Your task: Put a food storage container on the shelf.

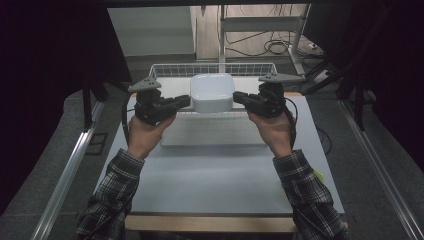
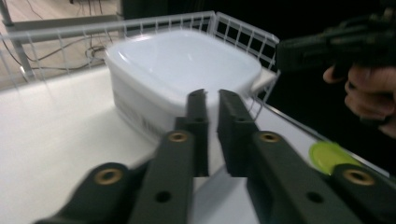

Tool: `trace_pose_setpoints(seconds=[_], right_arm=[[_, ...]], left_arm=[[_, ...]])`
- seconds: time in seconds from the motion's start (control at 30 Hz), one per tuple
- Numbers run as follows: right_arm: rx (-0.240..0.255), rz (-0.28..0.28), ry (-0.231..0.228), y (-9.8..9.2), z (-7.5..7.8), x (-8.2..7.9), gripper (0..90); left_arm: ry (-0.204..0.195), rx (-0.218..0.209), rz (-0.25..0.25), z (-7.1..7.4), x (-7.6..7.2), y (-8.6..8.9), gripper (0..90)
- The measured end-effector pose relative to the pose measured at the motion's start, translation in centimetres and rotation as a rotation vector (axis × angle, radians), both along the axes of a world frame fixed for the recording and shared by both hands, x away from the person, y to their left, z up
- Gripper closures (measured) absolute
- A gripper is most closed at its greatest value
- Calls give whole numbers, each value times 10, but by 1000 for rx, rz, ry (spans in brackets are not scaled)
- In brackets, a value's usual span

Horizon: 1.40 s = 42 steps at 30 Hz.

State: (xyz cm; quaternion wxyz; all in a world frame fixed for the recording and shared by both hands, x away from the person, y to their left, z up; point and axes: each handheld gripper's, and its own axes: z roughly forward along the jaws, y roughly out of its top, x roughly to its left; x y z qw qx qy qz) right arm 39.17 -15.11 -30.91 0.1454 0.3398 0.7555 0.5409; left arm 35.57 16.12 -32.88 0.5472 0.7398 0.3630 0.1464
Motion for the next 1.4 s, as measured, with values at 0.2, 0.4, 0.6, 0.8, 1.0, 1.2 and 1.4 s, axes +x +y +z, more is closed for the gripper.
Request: trace_pose_setpoints(seconds=[0.2,0.4,0.6,0.8,1.0,1.2,1.4], right_arm=[[-31,36,-8,5,-14,-3,898],[-65,50,-10,15,-22,1,898],[-104,45,-9,22,-25,7,897],[-109,43,-4,26,-26,11,897],[-109,30,4,23,-27,14,896],[-103,9,11,15,-29,20,895],[-76,8,25,6,-30,22,894]], left_arm=[[43,-5,-39,-17,9,-6,893],[51,3,-20,-25,18,-8,892],[52,3,-10,-25,25,-9,892],[56,9,13,-26,32,-11,892],[61,15,34,-27,37,-12,892],[61,19,37,-26,39,-15,890],[45,35,4,-26,33,-22,887]])
